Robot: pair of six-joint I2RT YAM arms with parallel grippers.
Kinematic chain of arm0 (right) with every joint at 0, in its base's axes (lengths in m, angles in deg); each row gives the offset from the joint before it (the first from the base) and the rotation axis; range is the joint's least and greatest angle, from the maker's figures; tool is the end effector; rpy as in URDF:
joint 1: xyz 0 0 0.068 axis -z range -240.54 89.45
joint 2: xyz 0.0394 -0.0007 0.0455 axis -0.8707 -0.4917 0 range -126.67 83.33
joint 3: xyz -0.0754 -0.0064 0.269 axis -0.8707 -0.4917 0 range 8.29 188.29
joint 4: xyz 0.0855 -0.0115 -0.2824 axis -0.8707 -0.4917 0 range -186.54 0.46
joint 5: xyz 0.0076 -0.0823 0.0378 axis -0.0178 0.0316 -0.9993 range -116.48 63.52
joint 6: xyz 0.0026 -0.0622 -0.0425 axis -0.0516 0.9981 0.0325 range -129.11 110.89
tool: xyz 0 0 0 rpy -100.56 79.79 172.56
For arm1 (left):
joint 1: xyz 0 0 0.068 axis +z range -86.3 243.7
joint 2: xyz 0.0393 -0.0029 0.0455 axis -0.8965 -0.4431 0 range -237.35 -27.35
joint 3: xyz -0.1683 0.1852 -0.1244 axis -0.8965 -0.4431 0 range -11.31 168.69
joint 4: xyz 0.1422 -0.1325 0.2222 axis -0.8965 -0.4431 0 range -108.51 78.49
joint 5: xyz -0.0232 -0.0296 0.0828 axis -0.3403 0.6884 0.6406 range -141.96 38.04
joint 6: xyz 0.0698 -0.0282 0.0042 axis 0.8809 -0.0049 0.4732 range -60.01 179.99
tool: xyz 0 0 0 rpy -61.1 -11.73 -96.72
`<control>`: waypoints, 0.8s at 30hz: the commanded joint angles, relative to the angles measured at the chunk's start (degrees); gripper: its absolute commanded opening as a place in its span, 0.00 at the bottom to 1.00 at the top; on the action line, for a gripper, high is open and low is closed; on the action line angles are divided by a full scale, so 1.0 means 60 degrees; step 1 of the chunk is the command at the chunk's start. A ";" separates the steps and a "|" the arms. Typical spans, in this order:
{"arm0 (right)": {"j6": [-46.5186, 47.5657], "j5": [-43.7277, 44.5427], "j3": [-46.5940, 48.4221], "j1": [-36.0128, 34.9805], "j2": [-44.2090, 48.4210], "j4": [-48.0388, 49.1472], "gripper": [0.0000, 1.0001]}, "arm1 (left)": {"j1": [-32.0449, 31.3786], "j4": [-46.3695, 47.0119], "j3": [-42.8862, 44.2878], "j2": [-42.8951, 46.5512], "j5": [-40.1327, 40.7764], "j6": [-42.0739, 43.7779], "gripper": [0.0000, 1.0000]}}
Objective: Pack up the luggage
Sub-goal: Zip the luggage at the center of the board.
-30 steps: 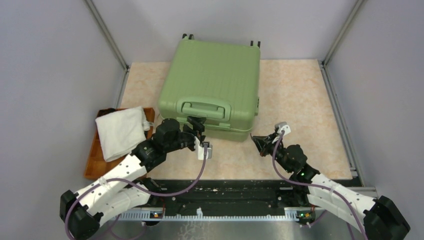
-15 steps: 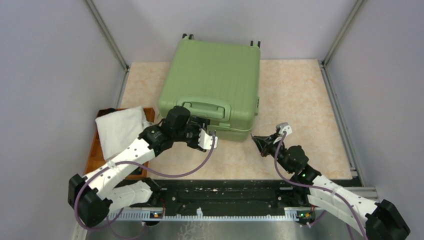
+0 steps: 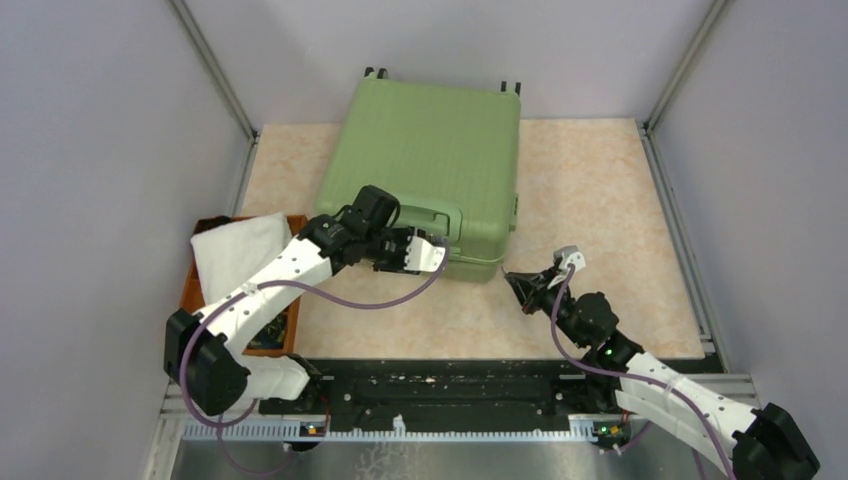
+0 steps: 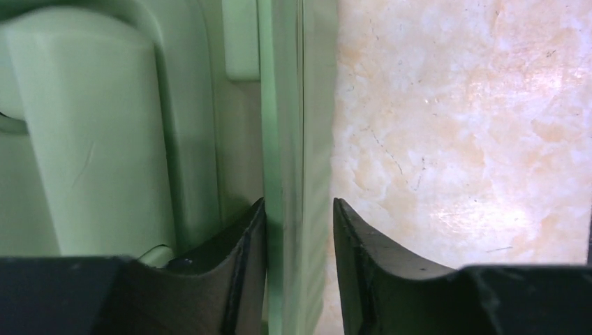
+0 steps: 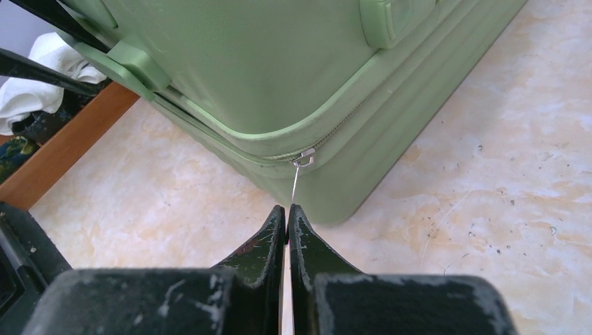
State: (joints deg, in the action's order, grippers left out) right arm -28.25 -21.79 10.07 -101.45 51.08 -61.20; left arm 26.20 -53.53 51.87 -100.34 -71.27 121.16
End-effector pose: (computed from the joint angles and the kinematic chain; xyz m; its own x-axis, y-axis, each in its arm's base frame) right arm 0.1550 0.1276 0.1623 -0.2202 0.2415 -0.9451 -0.5489 0.7702 0.3247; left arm 0.2336 -0.2058 0.2784 0.3446 0.7777 -0.5258 0.9016 -0.1183 0.4160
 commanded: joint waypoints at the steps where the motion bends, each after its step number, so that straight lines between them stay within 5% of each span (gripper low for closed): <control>1: -0.0145 -0.1057 -0.0105 -0.0249 0.0097 -0.0123 0.00 | 0.0270 -0.0526 0.0873 -0.0431 0.0448 0.0006 0.39; 12: -0.0053 -0.1287 -0.0139 -0.0247 -0.0114 0.0146 0.00 | 0.0265 -0.0295 0.2140 -0.0630 0.0136 0.0105 0.01; 24: 0.0252 -0.1363 0.0027 -0.0244 -0.0428 0.0199 0.00 | 0.0246 -0.0411 0.3202 -0.0471 -0.0458 -0.0446 0.00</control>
State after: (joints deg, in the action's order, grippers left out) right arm -27.26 -24.09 9.78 -101.45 49.01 -59.87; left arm 27.82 -67.23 64.65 -108.49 -70.18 119.80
